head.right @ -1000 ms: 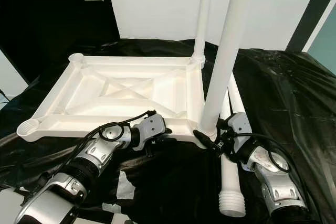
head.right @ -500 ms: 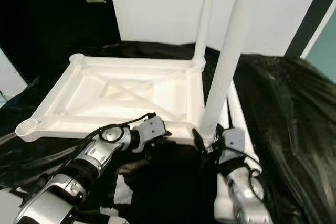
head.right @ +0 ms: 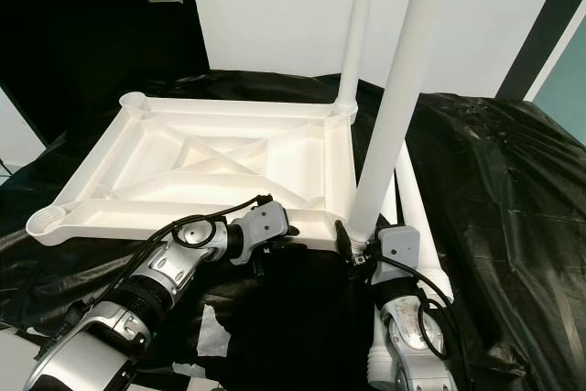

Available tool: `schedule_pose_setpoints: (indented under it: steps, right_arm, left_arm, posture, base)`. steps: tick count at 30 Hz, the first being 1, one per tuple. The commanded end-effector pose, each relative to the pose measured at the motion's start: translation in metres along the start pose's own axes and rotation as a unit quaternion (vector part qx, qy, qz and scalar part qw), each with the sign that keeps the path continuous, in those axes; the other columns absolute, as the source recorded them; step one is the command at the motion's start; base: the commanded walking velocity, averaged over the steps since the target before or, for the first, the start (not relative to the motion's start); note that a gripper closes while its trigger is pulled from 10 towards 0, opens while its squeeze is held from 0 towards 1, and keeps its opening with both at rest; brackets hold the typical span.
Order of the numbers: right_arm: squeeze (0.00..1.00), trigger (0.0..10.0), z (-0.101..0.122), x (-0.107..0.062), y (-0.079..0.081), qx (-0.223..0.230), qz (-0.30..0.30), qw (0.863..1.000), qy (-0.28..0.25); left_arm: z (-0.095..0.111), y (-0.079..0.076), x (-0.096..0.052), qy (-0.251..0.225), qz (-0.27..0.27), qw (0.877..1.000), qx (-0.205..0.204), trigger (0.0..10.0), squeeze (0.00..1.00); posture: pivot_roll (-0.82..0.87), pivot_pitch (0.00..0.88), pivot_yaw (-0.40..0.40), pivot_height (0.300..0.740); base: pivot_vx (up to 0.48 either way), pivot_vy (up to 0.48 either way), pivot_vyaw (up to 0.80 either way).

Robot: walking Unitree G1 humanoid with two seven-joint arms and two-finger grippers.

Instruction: Building children table

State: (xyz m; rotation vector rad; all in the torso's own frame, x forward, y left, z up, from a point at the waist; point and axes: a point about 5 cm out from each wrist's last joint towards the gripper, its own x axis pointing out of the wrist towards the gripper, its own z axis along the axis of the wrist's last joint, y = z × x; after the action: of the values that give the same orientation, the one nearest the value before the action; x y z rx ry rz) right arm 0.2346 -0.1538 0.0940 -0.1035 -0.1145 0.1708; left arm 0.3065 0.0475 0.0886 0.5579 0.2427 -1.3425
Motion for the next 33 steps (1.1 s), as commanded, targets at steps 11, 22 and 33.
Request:
schedule_pose_setpoints:
  steps: [11, 22, 33]
  right_arm:
    - [0.00, 10.0, 0.014, 0.012, -0.021, -0.032, 0.077, 0.996, -0.027]
    - [0.00, 4.2, 0.002, 0.016, -0.029, 0.007, 0.207, 0.978, 0.029]
    - [0.00, 0.0, 0.008, 0.023, -0.042, 0.009, 0.237, 0.971, 0.026]
  left_arm:
    - [-0.027, -0.021, 0.007, 0.048, -0.035, 0.997, -0.041, 10.0, 0.00]
    - [-0.028, -0.021, 0.006, 0.049, -0.035, 0.997, -0.041, 10.0, 0.00]
    - [-0.029, -0.022, 0.004, 0.050, -0.034, 0.997, -0.043, 10.0, 0.00]
  posture:
    - [-0.02, 0.000, 0.006, 0.740]
    - [-0.01, 0.000, 0.004, 0.740]
    - [0.00, 0.000, 0.003, 0.740]
  base:
    - [0.000, 0.000, 0.00]
    - [0.000, 0.000, 0.00]
    - [0.000, 0.000, 0.00]
